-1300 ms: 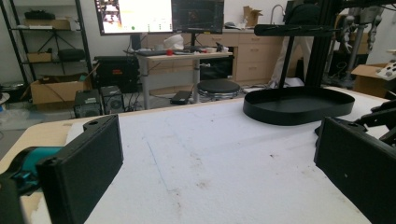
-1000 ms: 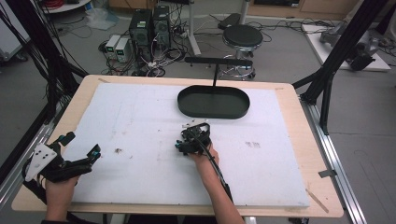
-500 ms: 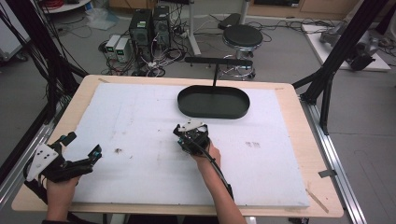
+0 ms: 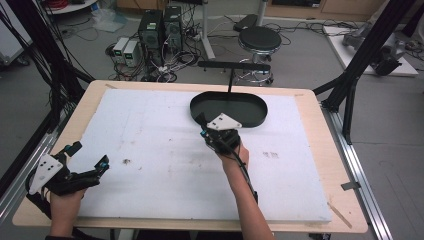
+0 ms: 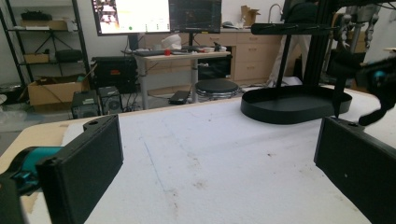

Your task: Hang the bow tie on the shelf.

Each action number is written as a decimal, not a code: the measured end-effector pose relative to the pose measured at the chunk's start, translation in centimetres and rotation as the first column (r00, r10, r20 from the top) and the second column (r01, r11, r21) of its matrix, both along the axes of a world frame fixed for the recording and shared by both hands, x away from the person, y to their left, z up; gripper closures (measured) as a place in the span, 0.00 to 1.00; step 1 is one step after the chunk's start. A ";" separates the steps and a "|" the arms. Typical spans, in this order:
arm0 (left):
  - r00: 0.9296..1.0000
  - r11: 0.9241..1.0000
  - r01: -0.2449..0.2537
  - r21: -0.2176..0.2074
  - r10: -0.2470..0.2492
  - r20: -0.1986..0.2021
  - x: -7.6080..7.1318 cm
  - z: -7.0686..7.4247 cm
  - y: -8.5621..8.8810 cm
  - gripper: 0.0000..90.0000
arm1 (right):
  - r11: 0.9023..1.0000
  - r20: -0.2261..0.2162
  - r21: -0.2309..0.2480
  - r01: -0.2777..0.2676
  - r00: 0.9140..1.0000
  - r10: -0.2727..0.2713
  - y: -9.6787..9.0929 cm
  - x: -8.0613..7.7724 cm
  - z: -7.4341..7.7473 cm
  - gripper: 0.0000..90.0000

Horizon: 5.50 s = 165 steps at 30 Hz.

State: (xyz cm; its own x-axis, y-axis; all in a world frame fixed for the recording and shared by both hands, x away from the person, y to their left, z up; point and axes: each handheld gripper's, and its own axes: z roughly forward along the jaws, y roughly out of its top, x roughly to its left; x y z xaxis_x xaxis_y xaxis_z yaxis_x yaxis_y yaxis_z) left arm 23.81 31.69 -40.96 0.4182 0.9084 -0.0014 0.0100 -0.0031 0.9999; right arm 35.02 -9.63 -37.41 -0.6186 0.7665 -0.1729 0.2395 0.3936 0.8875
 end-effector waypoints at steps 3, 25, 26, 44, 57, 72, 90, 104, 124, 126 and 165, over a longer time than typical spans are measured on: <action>1.000 1.000 0.000 0.002 0.000 -0.002 0.0 0.0 0.0 0.02 | 0.999 0.021 0.042 0.014 1.000 -0.015 -1.1 0.6 1.3 0.83; 1.000 1.000 -0.008 0.001 0.008 -0.013 0.2 -0.4 0.2 0.02 | 0.984 0.043 0.181 -0.005 0.999 -0.003 -6.2 7.1 7.1 0.83; 1.000 1.000 -0.008 -0.001 0.008 -0.013 0.2 -0.4 0.2 0.02 | 0.983 0.044 0.186 -0.006 0.999 -0.002 -6.4 7.4 7.3 0.83; 1.000 1.000 -0.003 0.001 0.003 -0.016 0.5 -0.6 0.3 0.02 | 0.982 0.066 0.191 -0.005 0.998 -0.008 -8.5 14.3 10.5 0.83; 1.000 1.000 -0.004 0.008 0.005 -0.022 0.5 -0.6 0.2 0.02 | 0.973 0.082 0.219 0.078 0.992 -0.098 -10.6 16.0 9.2 0.83; 1.000 1.000 -0.004 0.008 0.004 -0.023 0.5 -0.7 0.1 0.02 | 0.976 0.032 0.153 0.158 0.986 -0.164 -12.6 16.0 8.0 0.81; 1.000 1.000 -0.002 0.009 0.002 -0.026 0.5 -0.7 0.0 0.02 | 0.965 0.054 0.187 0.182 0.979 -0.195 -13.5 14.9 9.0 0.54; 1.000 1.000 0.000 0.006 0.000 -0.029 0.5 -0.7 0.1 0.02 | 0.954 0.106 0.234 0.185 0.971 -0.215 -12.5 11.8 11.2 0.11; 1.000 1.000 0.013 0.010 -0.013 -0.020 0.3 -0.4 -0.5 0.02 | 0.925 0.127 0.328 0.192 0.961 -0.244 -15.6 2.9 10.3 0.11; 1.000 1.000 0.010 0.011 -0.010 -0.023 0.3 -0.5 -0.5 0.02 | 0.924 0.118 0.330 0.194 0.962 -0.244 -15.9 2.1 10.0 0.11; 1.000 1.000 0.008 0.012 -0.008 -0.020 0.5 -0.4 -0.8 0.02 | 0.889 0.118 0.402 0.221 0.950 -0.289 -20.7 -11.6 2.8 0.12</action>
State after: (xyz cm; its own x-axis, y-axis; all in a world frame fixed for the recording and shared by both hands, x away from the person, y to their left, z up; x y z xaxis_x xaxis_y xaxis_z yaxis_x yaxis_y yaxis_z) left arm 24.35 30.92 -41.32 0.4257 0.9049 0.0008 0.0303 -0.0151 0.9994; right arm 23.38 -30.30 -34.63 -0.3802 0.9216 0.0784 0.1185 -0.0356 0.9923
